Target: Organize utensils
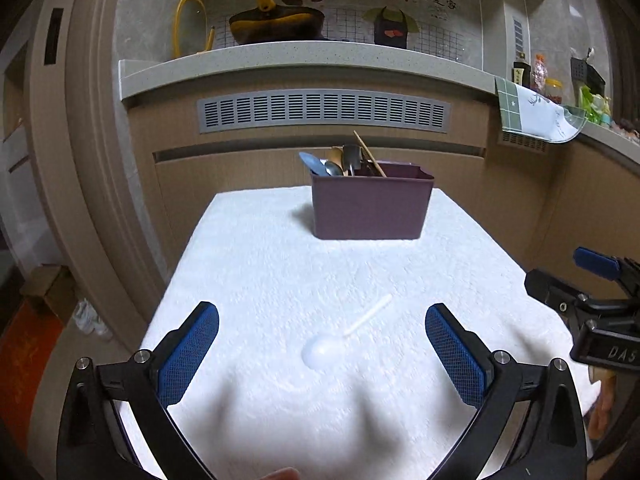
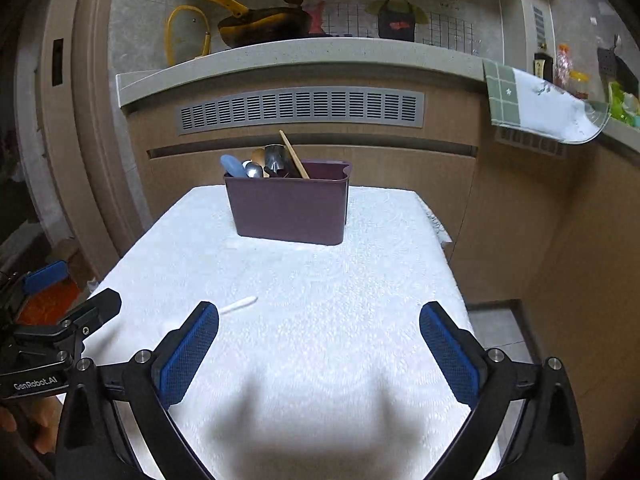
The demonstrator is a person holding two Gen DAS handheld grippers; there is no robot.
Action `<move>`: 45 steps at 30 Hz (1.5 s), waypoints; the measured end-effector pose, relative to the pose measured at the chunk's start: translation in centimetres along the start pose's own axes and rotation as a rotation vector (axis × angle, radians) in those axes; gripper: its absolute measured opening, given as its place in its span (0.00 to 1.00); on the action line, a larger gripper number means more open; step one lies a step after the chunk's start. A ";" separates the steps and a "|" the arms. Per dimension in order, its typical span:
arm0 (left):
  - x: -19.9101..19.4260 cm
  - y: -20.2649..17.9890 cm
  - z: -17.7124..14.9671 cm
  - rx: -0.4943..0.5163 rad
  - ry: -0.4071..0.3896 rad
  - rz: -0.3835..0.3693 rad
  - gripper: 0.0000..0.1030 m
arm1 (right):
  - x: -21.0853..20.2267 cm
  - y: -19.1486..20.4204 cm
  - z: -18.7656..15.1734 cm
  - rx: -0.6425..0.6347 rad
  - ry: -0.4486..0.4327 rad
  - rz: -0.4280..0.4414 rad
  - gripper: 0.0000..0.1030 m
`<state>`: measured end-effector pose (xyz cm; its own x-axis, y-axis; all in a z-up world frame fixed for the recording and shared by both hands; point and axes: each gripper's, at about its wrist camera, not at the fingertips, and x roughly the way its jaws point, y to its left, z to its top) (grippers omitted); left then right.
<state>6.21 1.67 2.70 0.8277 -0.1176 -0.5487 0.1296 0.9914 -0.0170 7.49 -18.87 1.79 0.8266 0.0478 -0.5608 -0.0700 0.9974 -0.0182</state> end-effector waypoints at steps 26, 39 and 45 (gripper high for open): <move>-1.5 -0.9 -0.2 0.006 0.008 -0.018 0.99 | -0.9 0.1 -1.0 -0.009 0.012 0.000 0.98; -1.4 -0.9 -0.3 0.000 0.015 -0.020 0.99 | -0.8 0.2 -1.1 -0.010 0.017 0.004 0.98; -1.4 -0.9 -0.3 -0.006 0.012 -0.016 0.99 | -0.9 0.3 -1.2 -0.013 0.009 -0.004 0.98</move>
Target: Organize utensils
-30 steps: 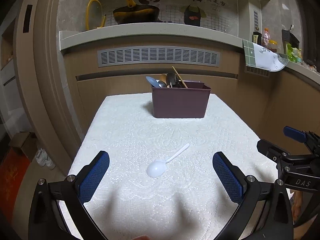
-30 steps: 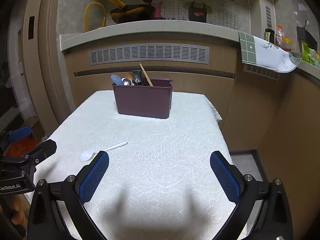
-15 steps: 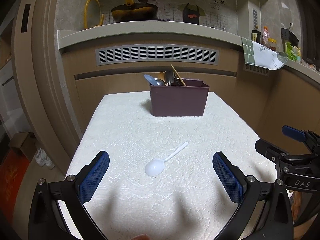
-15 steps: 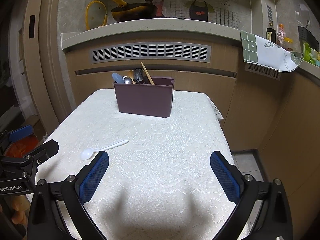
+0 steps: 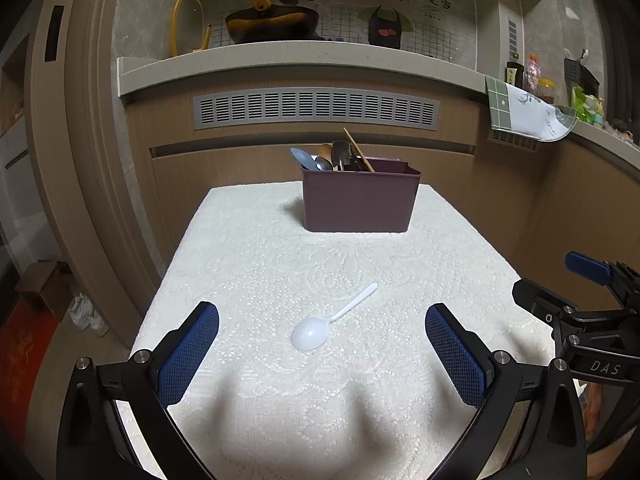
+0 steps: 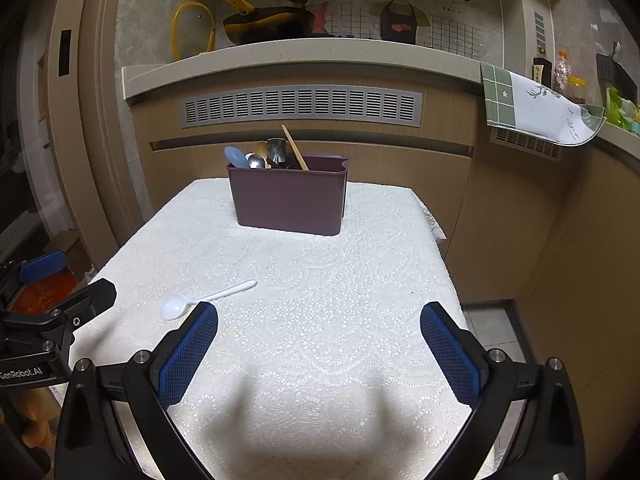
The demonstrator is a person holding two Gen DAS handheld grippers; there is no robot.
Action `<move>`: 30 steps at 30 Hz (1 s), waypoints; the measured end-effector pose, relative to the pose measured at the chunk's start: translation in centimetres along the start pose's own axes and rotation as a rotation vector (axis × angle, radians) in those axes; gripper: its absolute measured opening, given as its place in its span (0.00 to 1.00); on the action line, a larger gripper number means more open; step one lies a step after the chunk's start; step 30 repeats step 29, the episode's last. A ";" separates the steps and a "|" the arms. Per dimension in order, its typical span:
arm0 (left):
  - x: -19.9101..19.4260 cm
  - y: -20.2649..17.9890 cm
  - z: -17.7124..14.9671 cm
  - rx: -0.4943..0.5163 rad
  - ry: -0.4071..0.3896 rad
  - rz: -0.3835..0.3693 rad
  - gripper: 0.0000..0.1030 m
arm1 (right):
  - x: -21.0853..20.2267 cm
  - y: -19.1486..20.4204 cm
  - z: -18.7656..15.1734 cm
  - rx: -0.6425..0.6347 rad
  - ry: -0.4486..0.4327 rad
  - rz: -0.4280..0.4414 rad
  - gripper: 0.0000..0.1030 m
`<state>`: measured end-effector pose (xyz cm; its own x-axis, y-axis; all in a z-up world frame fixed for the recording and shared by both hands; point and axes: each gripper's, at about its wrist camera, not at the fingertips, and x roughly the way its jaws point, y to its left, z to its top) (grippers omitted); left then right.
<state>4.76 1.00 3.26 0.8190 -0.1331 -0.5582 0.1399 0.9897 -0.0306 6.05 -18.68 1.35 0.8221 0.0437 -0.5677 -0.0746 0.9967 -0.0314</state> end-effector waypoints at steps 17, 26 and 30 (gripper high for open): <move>0.1 0.1 -0.1 0.009 0.008 -0.004 0.99 | -0.2 0.0 0.1 -0.001 -0.008 -0.001 0.98; 0.1 0.2 -0.1 0.014 0.006 -0.007 0.99 | -0.2 0.0 0.1 -0.002 -0.010 0.007 0.98; 0.1 0.2 -0.1 0.016 0.004 -0.006 1.00 | -0.3 0.2 0.1 -0.002 -0.016 0.009 1.00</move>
